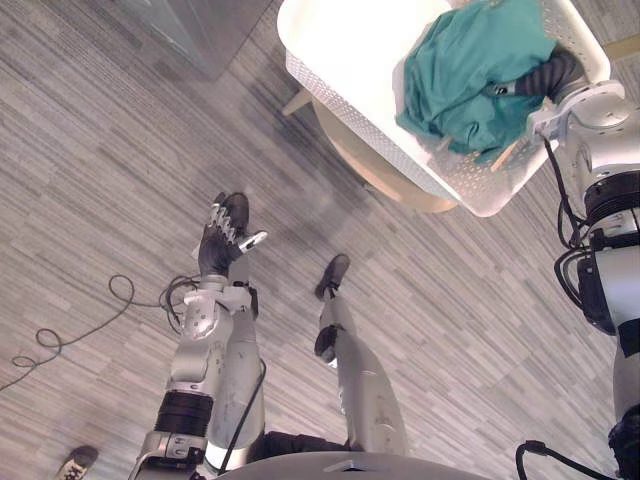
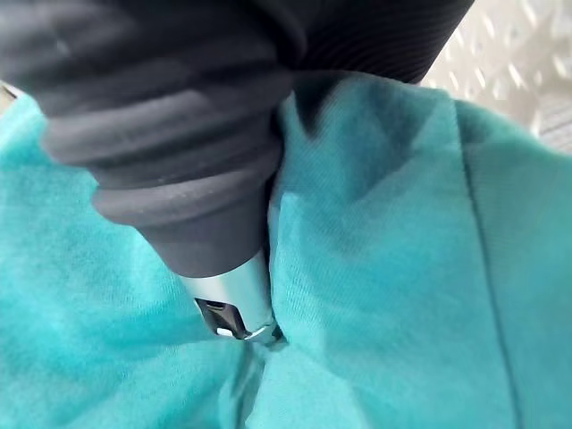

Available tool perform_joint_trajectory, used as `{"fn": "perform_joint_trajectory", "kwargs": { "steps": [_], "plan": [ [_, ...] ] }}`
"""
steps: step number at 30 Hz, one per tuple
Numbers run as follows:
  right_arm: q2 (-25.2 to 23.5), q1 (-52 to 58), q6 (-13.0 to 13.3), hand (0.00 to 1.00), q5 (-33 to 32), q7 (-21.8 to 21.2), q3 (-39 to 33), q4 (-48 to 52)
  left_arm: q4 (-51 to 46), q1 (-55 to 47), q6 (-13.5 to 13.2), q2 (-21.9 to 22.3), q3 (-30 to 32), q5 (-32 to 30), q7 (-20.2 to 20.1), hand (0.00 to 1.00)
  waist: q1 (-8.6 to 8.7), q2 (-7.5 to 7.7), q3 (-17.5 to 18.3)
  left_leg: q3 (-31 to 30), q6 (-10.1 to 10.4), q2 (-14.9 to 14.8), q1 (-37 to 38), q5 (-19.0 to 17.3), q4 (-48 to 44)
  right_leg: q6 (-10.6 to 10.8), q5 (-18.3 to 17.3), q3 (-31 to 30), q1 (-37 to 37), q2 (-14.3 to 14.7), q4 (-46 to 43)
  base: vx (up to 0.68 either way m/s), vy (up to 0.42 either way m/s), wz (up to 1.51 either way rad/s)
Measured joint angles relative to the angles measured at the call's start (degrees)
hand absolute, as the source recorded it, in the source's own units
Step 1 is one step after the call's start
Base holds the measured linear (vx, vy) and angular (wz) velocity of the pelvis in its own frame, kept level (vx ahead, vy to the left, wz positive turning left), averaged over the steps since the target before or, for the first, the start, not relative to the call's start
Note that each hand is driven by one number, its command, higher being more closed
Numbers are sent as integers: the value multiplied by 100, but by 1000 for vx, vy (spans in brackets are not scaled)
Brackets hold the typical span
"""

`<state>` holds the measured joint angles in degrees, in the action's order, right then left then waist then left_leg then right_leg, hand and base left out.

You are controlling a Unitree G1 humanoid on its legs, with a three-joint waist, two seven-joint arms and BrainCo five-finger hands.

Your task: Pick up the laundry basket with both hands and put the clothes into the washing machine.

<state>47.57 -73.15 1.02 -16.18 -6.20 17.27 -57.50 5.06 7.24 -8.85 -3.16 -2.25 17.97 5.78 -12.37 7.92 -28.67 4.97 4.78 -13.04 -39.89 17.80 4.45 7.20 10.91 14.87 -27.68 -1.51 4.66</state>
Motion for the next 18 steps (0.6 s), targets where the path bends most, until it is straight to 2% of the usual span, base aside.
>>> {"fn": "perform_joint_trajectory", "kwargs": {
  "steps": [3,5,10,18],
  "plan": [
    [17,-47,62,100,27,312,-232,252,2,-1,-16,16,-8,-2,40,0,64,0,0,1,34,-48,0,11,2,-11,-9,19,-6,43,0,-36,24,-5],
    [24,-49,120,100,60,449,-352,324,3,0,-25,30,-10,-2,72,0,86,3,2,0,59,-52,0,44,2,-105,-83,85,-4,48,1,-37,-1,-3],
    [24,-44,147,100,91,894,-627,753,3,-1,-41,32,-12,-5,265,0,175,4,3,-20,87,-106,-7,120,4,-110,-94,169,-3,98,1,-33,-5,-1],
    [25,365,403,100,225,1644,-1351,2609,16,263,-59,29,-13,-34,518,0,284,10,6,-16,76,-143,67,201,0,-99,-28,185,83,129,0,2,-1,1]
  ]
}}
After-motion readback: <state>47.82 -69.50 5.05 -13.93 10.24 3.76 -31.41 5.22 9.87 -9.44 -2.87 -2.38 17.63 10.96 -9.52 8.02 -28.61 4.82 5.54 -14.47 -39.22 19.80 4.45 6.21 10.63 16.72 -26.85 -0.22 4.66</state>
